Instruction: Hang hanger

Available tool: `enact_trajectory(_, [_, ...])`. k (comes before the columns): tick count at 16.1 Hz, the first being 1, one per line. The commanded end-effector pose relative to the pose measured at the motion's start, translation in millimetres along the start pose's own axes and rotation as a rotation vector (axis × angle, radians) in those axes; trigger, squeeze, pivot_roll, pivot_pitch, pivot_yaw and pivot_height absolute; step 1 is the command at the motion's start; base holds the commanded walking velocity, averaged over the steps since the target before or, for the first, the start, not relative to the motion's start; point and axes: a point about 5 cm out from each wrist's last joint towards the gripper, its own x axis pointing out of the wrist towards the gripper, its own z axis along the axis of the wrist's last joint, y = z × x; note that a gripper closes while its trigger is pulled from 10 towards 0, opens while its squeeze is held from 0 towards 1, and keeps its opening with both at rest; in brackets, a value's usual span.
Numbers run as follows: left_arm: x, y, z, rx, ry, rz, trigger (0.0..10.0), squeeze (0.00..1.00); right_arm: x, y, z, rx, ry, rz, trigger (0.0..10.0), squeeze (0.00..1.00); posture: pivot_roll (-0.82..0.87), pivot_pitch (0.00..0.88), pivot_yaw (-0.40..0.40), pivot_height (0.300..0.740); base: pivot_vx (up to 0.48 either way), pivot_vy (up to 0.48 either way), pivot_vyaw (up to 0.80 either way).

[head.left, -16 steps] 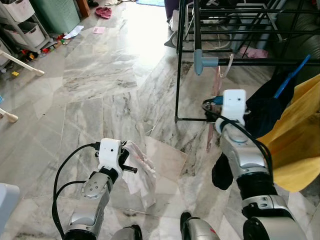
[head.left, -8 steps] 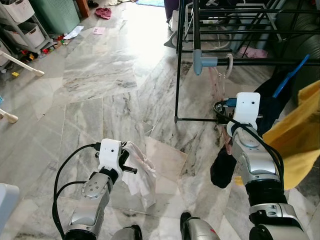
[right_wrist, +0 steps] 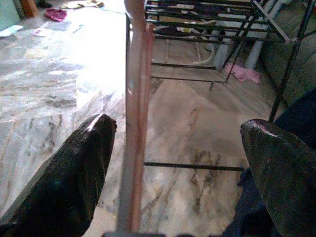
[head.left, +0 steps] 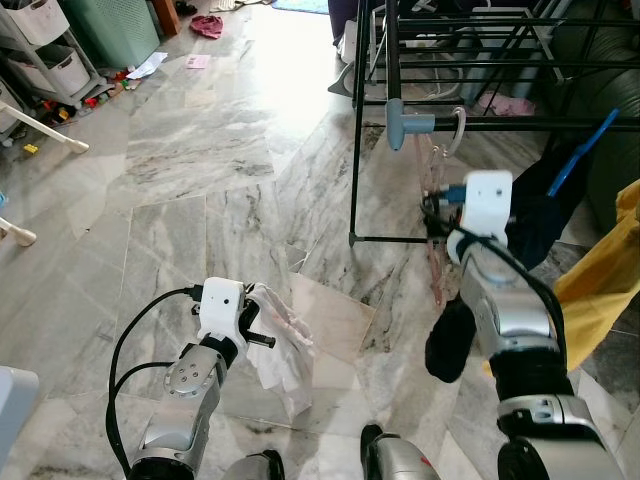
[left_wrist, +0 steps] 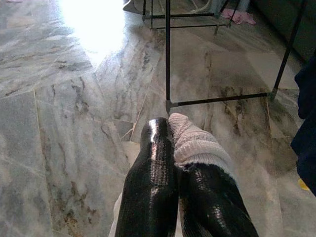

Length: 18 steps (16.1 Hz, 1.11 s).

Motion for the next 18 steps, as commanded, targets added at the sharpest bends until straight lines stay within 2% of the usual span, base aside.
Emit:
enact_trajectory(1, [-2.1,0.9,-5.2,0.002,0.023,0.007,10.0,0.0,-0.6,4.6,-1.2,0.001,0.006,0.033,10.0,0.0,-0.07,0.214,0.073,0.74,0.0,0.0,0.0])
enact_trajectory(2, [-2.4,1.4,-5.5,0.001,0.023,0.012,10.0,0.0,-1.8,10.6,0.7,0.012,-0.001,0.071,10.0,0.0,-0.07,0.215,0.072,0.74,0.0,0.0,0.0])
enact_trajectory(6, [-3.4,2.3,-6.9,0.003,0.028,0.013,10.0,0.0,-3.0,13.8,-2.6,0.024,0.013,0.086,10.0,0.0,-0.07,0.218,0.072,0.74,0.0,0.0,0.0])
enact_trajectory(7, [-3.7,1.6,-7.4,0.004,0.032,0.009,10.0,0.0,-3.8,15.3,-5.9,0.027,0.027,0.081,6.9,0.0,-0.08,0.217,0.073,0.74,0.0,0.0,0.0])
enact_trajectory(8, [-3.1,1.3,-7.1,0.004,0.032,0.007,10.0,0.0,-3.7,14.9,-8.1,0.031,0.038,0.07,0.0,0.0,-0.08,0.217,0.071,0.74,0.0,0.0,0.0])
enact_trajectory(18, [-4.2,0.9,-10.5,0.004,0.047,0.002,10.0,0.0,-0.6,23.4,-11.7,0.069,0.081,0.086,0.0,0.0,-0.07,0.219,0.071,0.74,0.0,0.0,0.0])
